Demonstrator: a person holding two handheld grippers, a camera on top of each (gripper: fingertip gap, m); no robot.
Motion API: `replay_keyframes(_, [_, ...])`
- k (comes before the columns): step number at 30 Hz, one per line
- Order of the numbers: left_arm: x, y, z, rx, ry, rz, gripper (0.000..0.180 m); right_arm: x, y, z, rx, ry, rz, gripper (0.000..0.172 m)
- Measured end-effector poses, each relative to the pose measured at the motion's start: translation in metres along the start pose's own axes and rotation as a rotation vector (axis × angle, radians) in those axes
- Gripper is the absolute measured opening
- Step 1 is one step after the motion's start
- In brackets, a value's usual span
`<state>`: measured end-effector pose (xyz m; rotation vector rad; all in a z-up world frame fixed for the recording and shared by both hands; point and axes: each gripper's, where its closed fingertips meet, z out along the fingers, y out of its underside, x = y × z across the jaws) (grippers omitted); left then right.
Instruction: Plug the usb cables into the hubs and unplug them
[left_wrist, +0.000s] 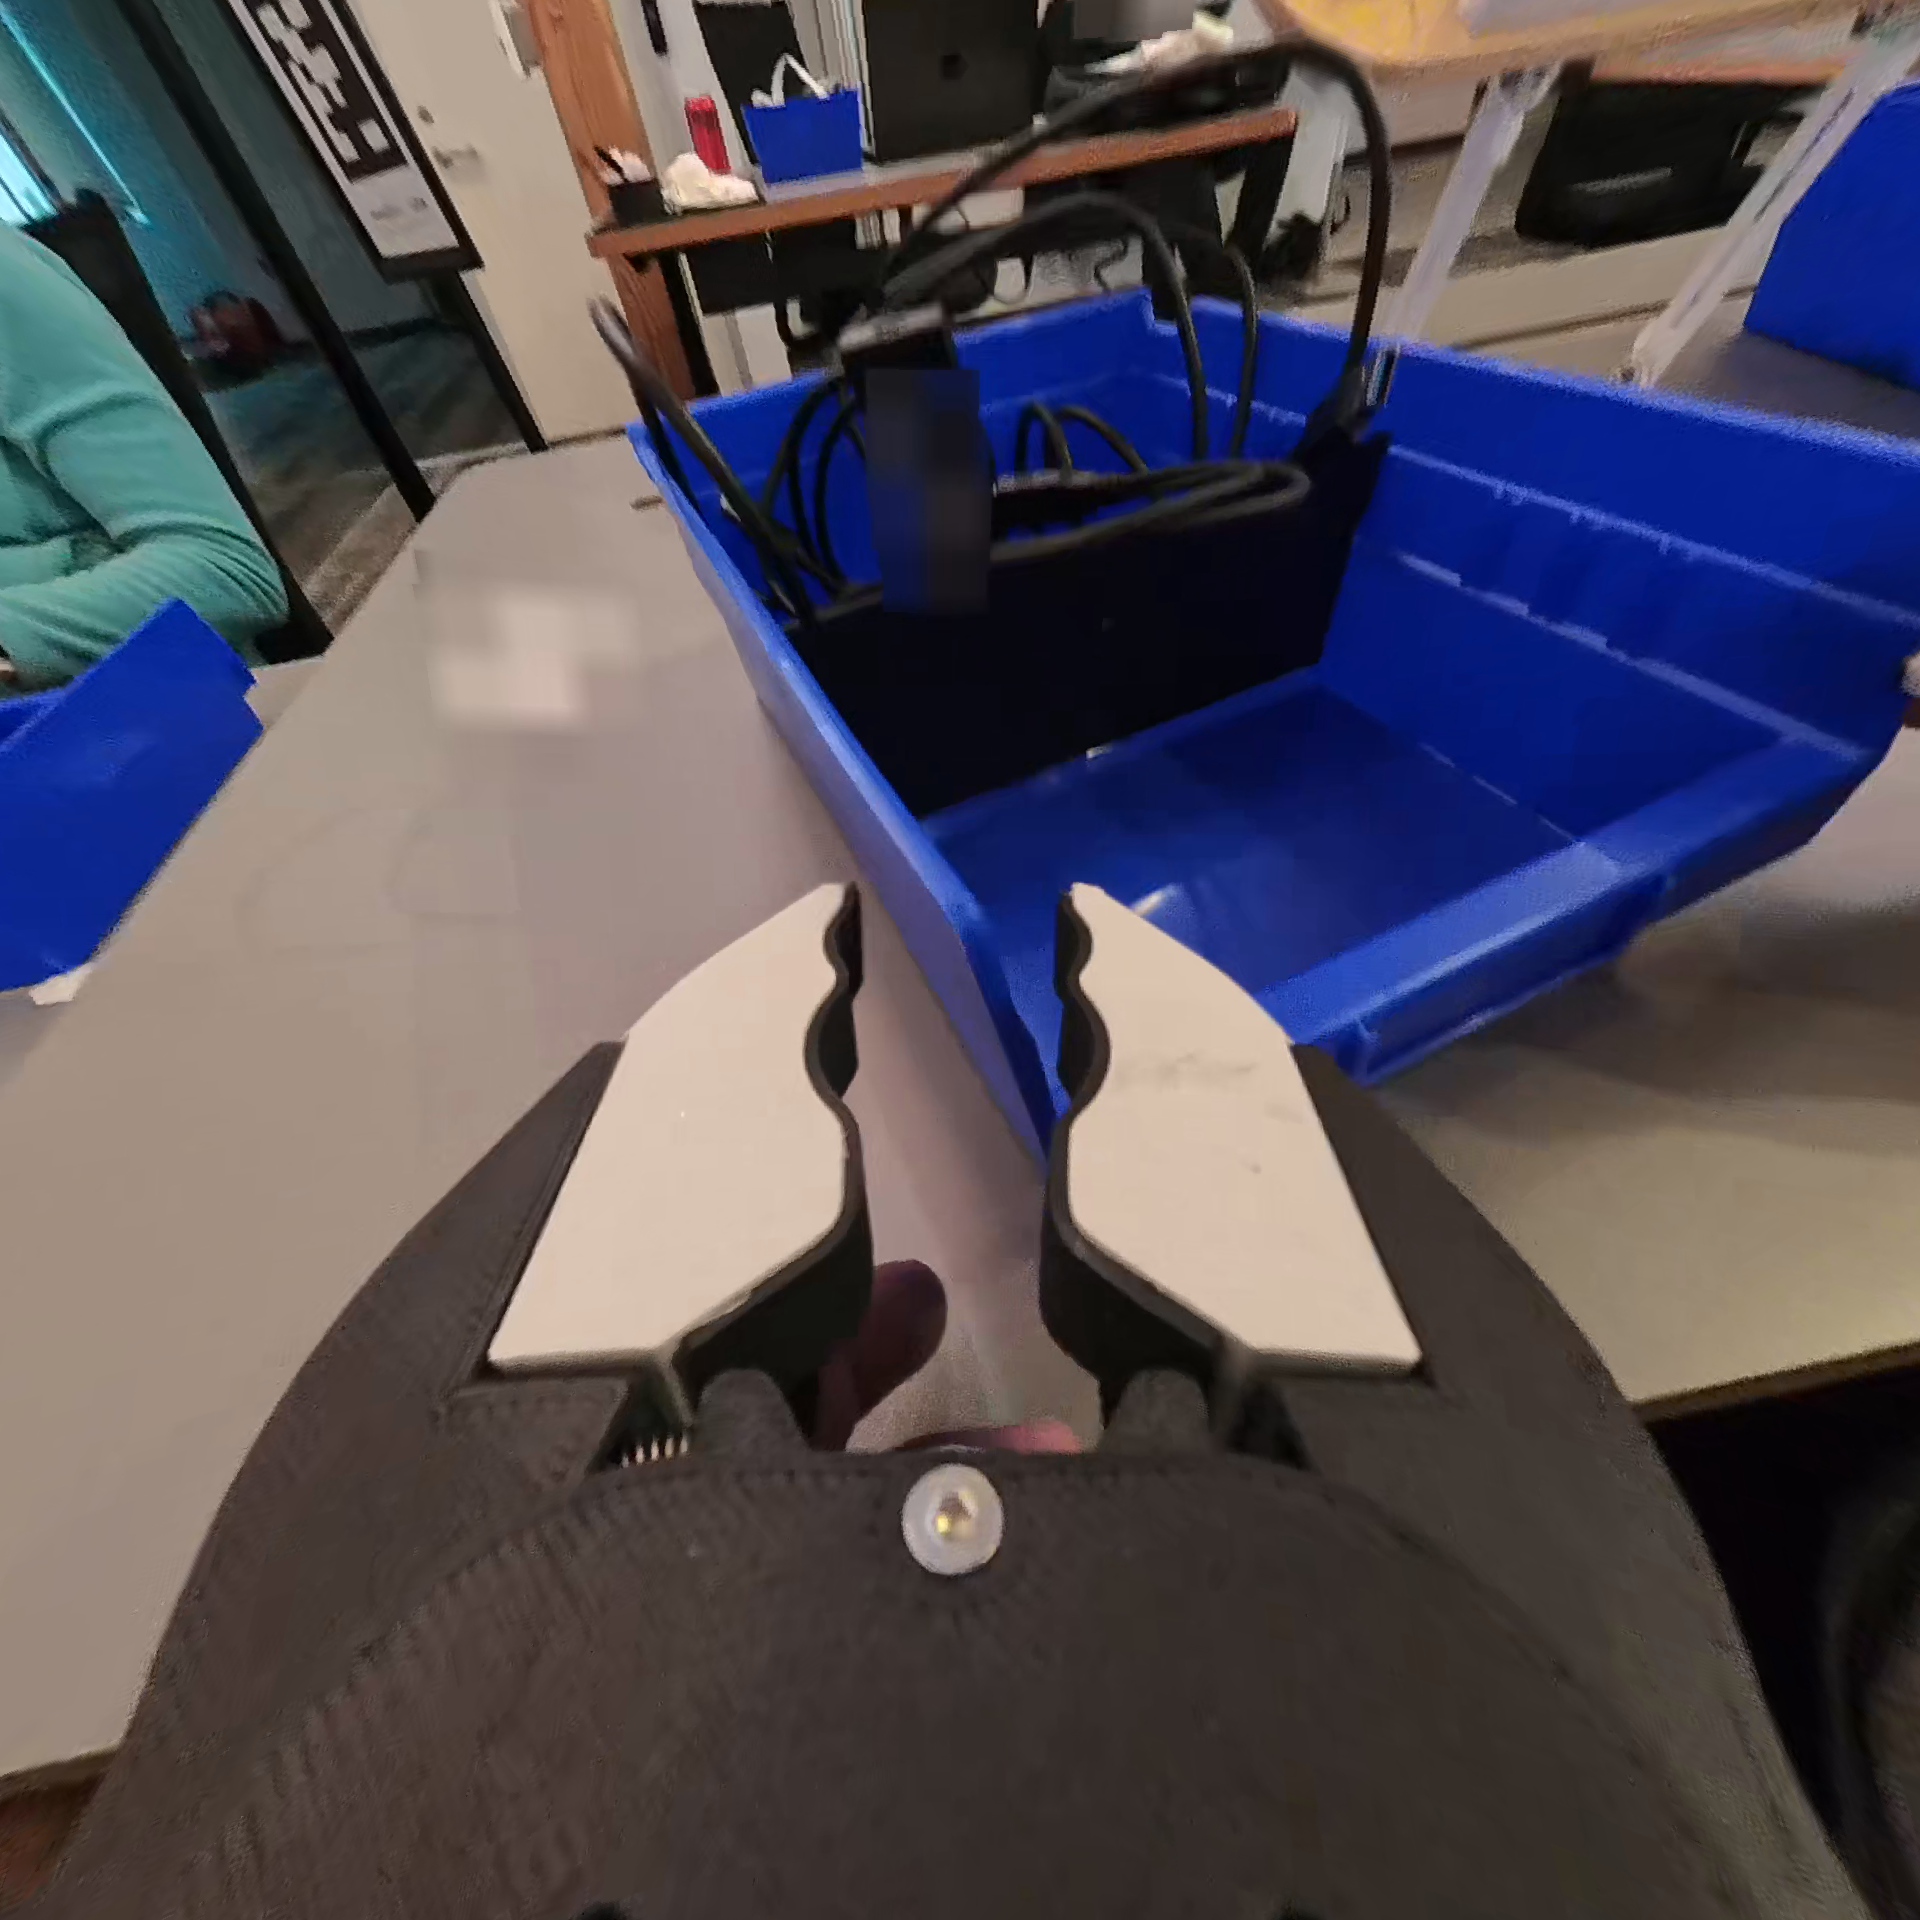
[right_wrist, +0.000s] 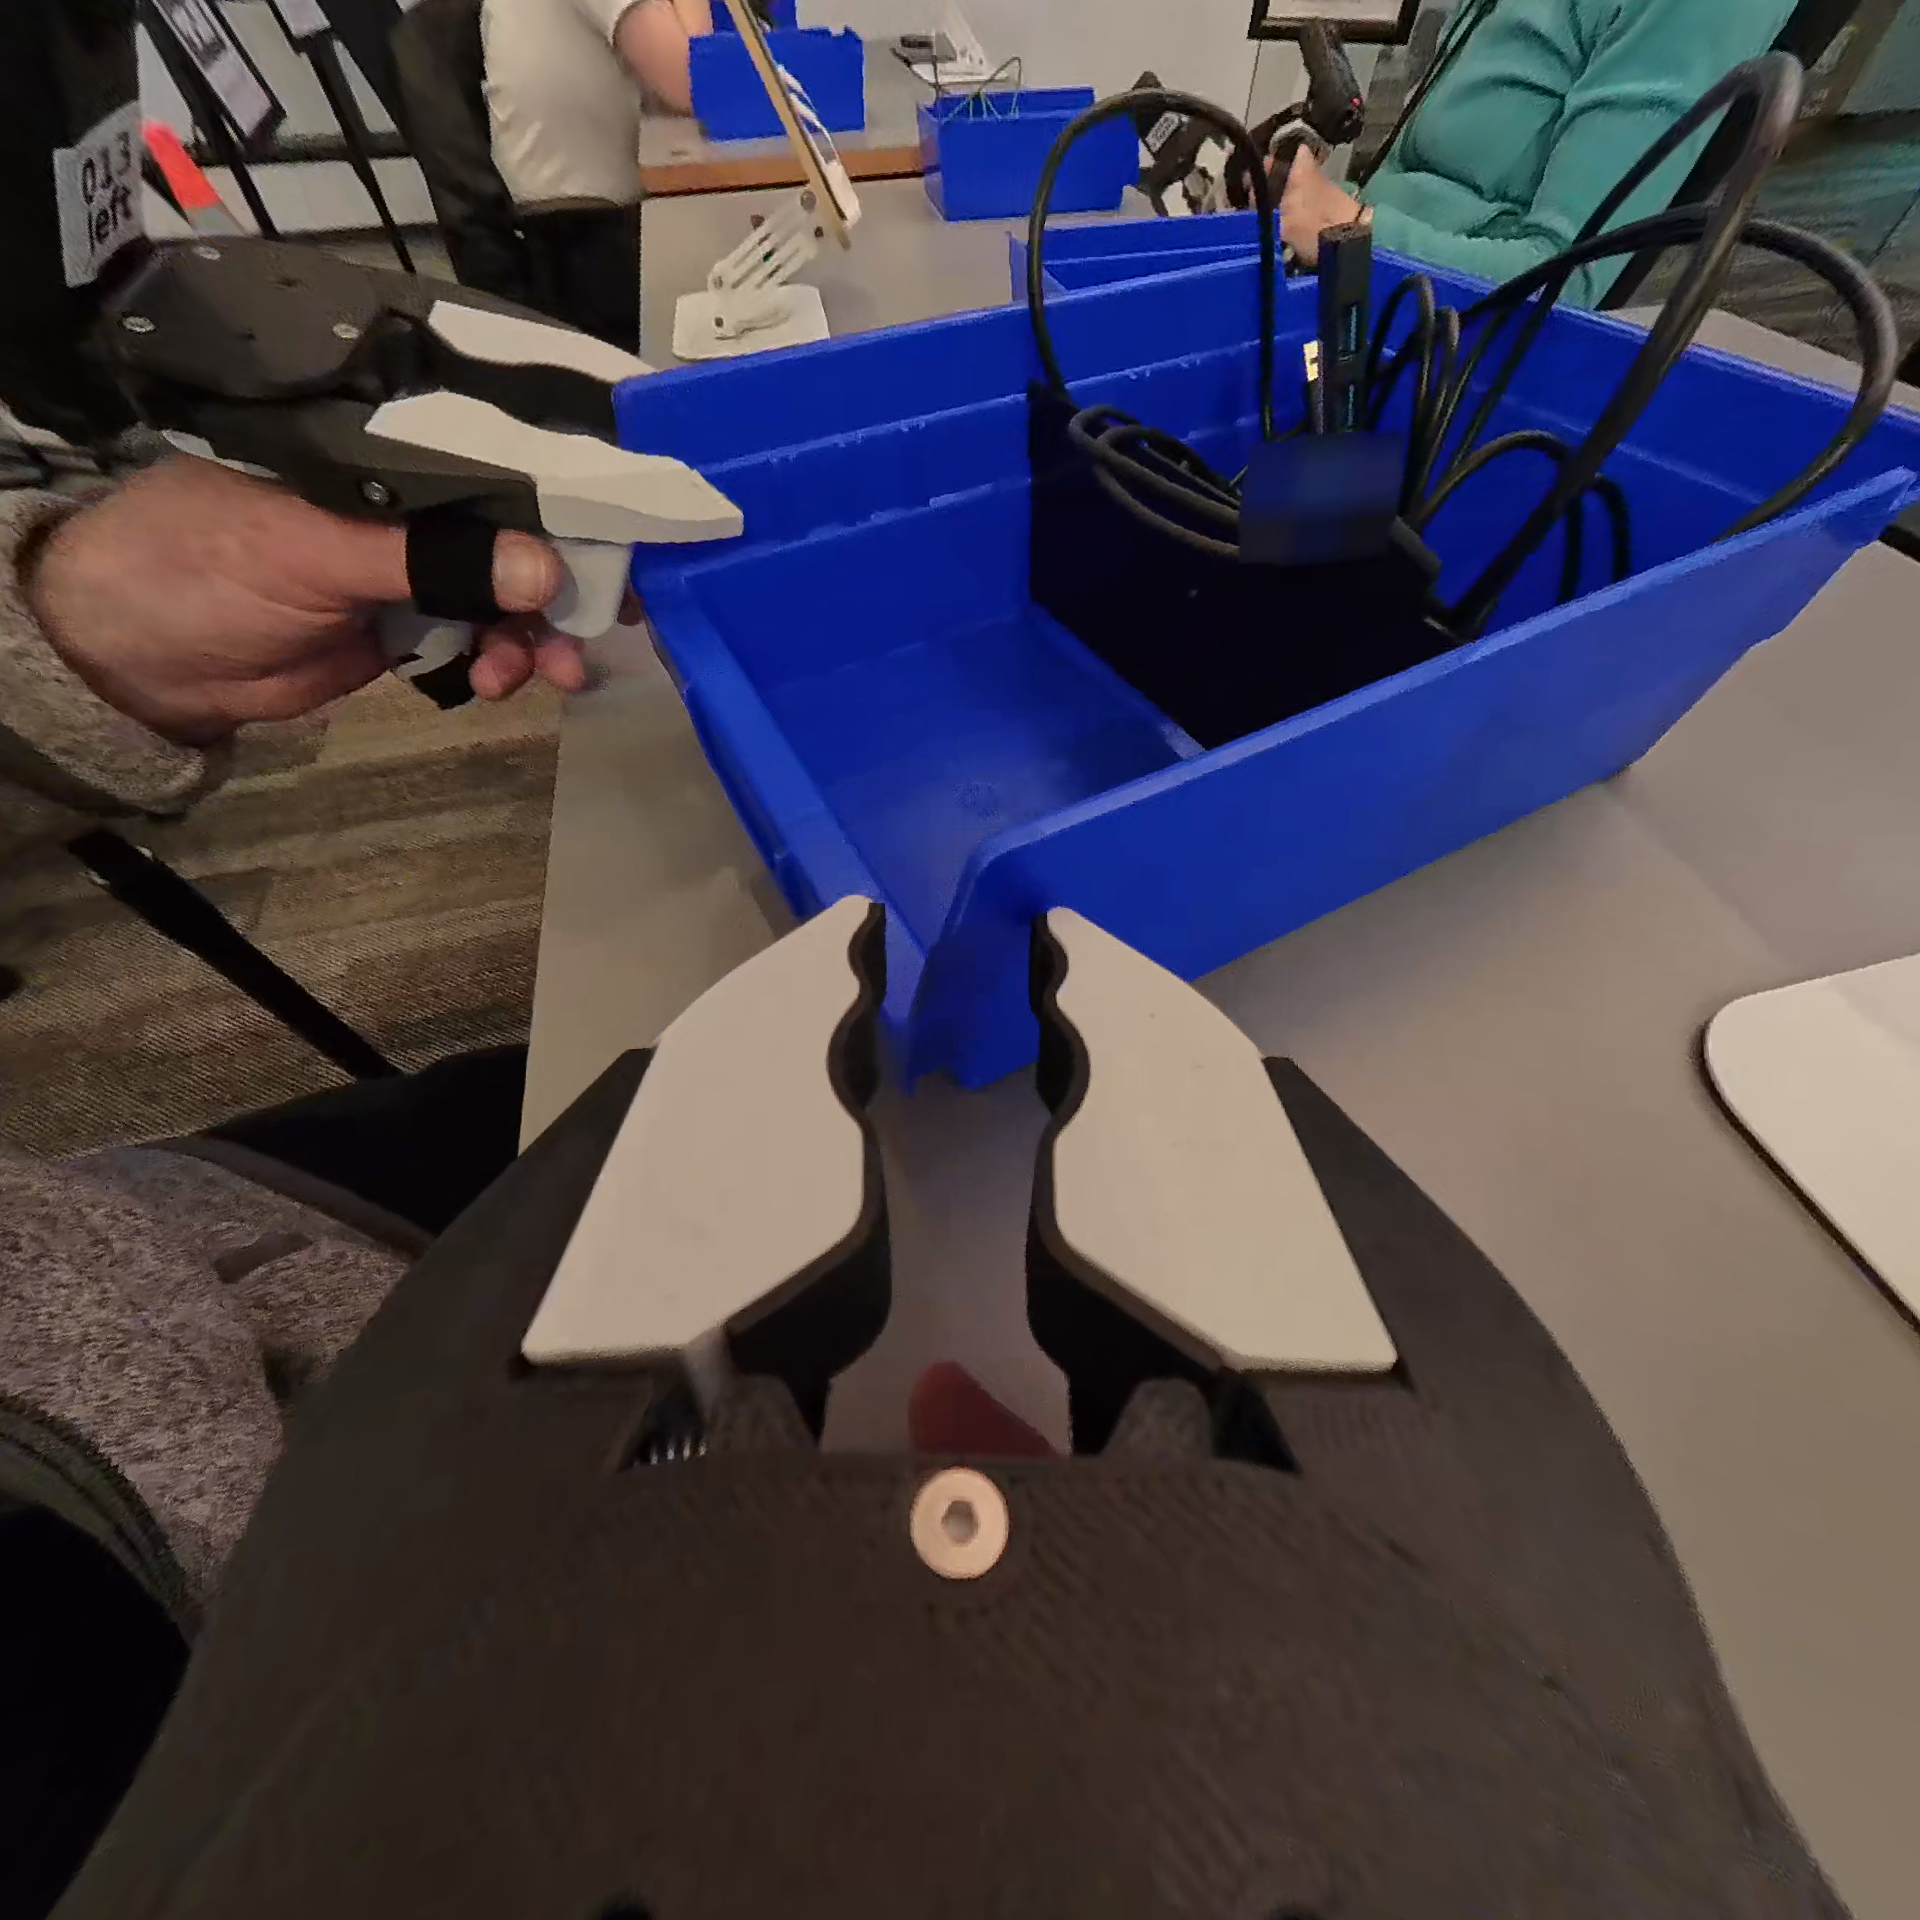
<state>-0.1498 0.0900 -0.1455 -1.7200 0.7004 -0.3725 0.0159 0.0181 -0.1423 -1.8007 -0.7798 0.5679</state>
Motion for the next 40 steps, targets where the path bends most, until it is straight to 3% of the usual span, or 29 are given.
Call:
replay_keyframes(4, [-0.008,0.01,0.005,-0.024,-0.009,0.007,0.014,-0.003,-0.002,0.008,-0.029,0.004,-0.047,0.02])
replay_keyframes(9, [-0.029,0.009,0.018,-0.048,-0.022,-0.005,0.009,-0.002,-0.007,0.023,-0.049,0.001,-0.06,0.02])
replay_keyframes(18, [-0.068,0.007,0.052,-0.151,-0.002,-0.014,0.006,0.008,-0.018,0.053,-0.095,-0.028,-0.076,0.015])
replay_keyframes(26, [-0.095,0.0,0.09,-0.206,-0.015,0.095,0.007,0.042,-0.027,0.077,-0.16,-0.025,-0.098,0.012])
replay_keyframes(40, [-0.122,-0.01,0.138,-0.17,-0.03,0.077,0.007,0.083,-0.036,0.103,-0.041,0.085,-0.144,0.005])
